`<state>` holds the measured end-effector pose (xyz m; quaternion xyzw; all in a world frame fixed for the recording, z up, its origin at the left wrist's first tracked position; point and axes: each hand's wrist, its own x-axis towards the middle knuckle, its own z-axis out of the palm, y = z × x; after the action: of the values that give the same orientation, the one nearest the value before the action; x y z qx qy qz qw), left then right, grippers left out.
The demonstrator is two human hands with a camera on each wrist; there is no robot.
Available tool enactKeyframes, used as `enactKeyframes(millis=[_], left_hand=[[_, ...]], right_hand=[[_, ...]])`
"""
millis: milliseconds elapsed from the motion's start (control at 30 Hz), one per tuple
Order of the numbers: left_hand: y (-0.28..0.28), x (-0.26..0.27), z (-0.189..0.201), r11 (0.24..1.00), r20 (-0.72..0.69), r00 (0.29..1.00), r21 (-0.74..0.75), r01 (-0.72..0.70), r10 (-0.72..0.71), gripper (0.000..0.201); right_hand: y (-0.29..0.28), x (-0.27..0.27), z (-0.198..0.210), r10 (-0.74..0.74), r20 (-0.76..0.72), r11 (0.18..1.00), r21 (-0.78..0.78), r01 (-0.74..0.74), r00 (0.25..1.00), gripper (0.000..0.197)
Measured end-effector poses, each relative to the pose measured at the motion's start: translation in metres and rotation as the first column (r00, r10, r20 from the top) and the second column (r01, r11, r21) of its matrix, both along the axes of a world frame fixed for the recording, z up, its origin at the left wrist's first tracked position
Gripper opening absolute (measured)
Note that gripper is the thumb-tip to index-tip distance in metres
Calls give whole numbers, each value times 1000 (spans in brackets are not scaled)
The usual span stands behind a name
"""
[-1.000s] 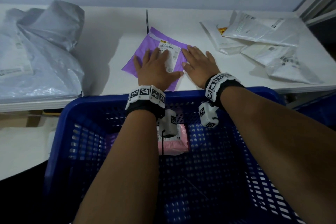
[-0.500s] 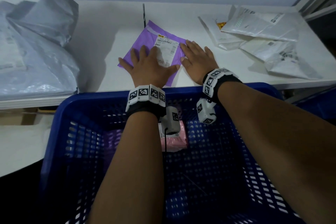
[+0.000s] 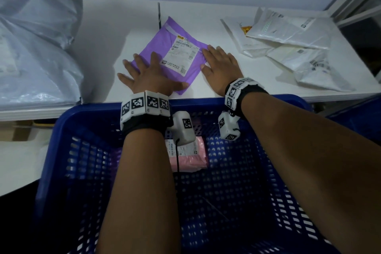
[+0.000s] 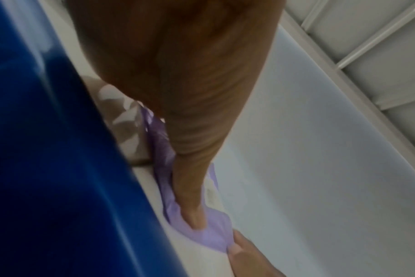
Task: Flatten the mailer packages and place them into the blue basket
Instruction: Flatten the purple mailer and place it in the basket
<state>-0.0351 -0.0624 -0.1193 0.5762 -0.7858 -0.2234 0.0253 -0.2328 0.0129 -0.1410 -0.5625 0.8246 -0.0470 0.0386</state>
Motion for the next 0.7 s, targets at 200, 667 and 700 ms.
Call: enactKeyframes(millis=[200, 667, 700], left_hand=[[-4, 15, 5, 977, -47, 976, 6, -214, 214, 120], [-4, 31, 17, 976, -54, 977, 77, -203, 207, 70], [-2, 30, 21, 973, -80, 972, 84, -216, 223, 66]], right_hand=[[11, 5, 7, -25, -109, 991, -130, 10, 994, 47], [28, 33, 38, -471, 437, 859, 28, 512, 766, 51], [23, 29, 42, -472, 562, 839, 50, 541, 680, 42]])
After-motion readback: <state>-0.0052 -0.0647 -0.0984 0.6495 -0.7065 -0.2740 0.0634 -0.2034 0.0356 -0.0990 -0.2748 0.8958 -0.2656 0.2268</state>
